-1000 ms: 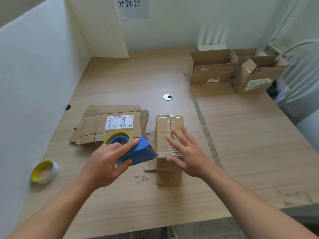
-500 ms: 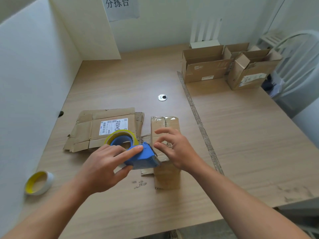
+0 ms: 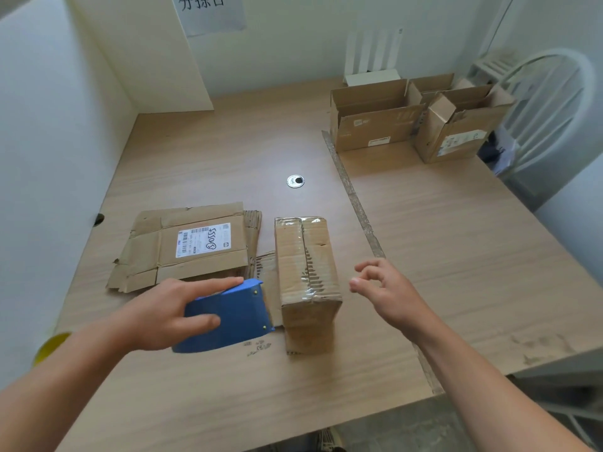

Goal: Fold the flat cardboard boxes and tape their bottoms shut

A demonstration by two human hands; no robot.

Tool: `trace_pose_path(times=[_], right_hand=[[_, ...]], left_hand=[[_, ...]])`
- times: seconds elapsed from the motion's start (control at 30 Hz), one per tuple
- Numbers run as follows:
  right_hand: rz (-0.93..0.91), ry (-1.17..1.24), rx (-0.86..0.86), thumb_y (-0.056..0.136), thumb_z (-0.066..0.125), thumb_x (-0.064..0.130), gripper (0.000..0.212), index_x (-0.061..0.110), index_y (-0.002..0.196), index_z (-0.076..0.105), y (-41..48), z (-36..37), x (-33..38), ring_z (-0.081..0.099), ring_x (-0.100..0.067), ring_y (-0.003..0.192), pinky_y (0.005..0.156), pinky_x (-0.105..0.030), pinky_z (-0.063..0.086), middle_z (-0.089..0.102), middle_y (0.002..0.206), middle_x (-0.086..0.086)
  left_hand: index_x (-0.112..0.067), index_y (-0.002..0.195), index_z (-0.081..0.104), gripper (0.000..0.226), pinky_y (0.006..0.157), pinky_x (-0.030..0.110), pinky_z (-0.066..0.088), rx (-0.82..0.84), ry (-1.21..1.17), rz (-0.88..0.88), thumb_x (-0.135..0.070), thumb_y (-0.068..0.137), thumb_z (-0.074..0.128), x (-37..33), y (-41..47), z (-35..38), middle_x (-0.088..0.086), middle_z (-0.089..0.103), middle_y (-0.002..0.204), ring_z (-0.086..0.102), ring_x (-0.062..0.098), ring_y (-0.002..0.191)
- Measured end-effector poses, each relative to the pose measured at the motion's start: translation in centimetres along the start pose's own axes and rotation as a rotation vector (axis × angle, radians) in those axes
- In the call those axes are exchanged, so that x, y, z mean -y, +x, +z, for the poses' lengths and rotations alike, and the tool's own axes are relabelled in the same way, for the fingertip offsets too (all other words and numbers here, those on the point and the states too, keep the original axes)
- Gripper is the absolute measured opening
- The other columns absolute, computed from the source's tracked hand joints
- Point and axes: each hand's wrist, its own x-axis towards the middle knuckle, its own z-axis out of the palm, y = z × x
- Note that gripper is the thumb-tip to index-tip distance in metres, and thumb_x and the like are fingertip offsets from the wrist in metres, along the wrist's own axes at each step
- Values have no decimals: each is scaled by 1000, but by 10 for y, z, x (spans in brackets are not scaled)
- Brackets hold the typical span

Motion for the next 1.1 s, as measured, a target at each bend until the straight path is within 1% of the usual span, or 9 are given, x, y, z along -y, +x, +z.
trace_pose_path(times=[0.1,0.23,0.37,0.47,0.73,0.8,0.87,1.0,1.1], right_hand=[[61,-68,-14,95,64,25,28,4,76,64,-2,9,-12,57,-11,106,89,-29,40,58,107,3],[123,-126,-57,94,65,31,30,11,72,62,2,15,-22,57,-17,100,91,-32,42,58,104,-5],[166,-159,-64,95,63,32,30,11,74,62,2,18,-31,58,-19,91,75,-29,39,60,97,-5],[198,-163,-69,96,60,33,31,5,84,68,3,21,-34,59,-20,88,71,-30,40,64,95,-7],[291,-11,-10,97,60,39,26,17,87,70,10,47,-39,64,-19,93,84,-32,48,71,92,2],[277,-67,-17,95,60,45,26,21,102,68,12,47,-42,60,-19,103,90,-32,46,66,105,0],[326,-119,-58,89,63,54,45,25,123,59,10,45,-46,53,-23,118,103,-35,43,52,123,-3],[210,-194,-73,94,62,39,15,24,94,58,5,46,-47,49,-25,115,95,-29,36,47,114,-5],[159,-66,-20,97,59,28,19,21,80,62,-1,46,-43,51,-19,114,98,-28,37,50,113,-3]], left_hand=[[-79,125,33,60,90,35,52,77,8,-69,-63,69,48,-11,14,-5,-23,63,121,60,5,105],[-71,118,44,51,91,26,49,147,17,-157,-50,72,53,-24,32,-9,-27,60,120,55,-3,106],[-64,128,45,51,85,22,45,184,91,-193,-36,88,61,-30,49,-6,-22,58,122,52,-1,106],[-63,128,45,52,81,21,43,191,108,-219,-37,87,60,-29,58,-3,-21,58,121,52,1,106],[-65,123,45,49,73,21,41,234,128,-283,-31,90,58,-27,69,7,-17,60,117,53,1,99],[-64,127,45,51,75,23,42,235,130,-293,-32,89,58,-25,71,7,-15,61,119,52,2,100],[-62,130,45,52,75,24,42,236,137,-301,-31,89,57,-25,72,7,-13,60,119,52,3,100],[-57,135,45,54,74,24,41,221,146,-294,-30,90,58,-29,74,10,-13,59,117,53,7,101],[-57,137,43,56,71,22,40,220,166,-309,-30,91,57,-30,74,10,-11,58,119,52,12,103]])
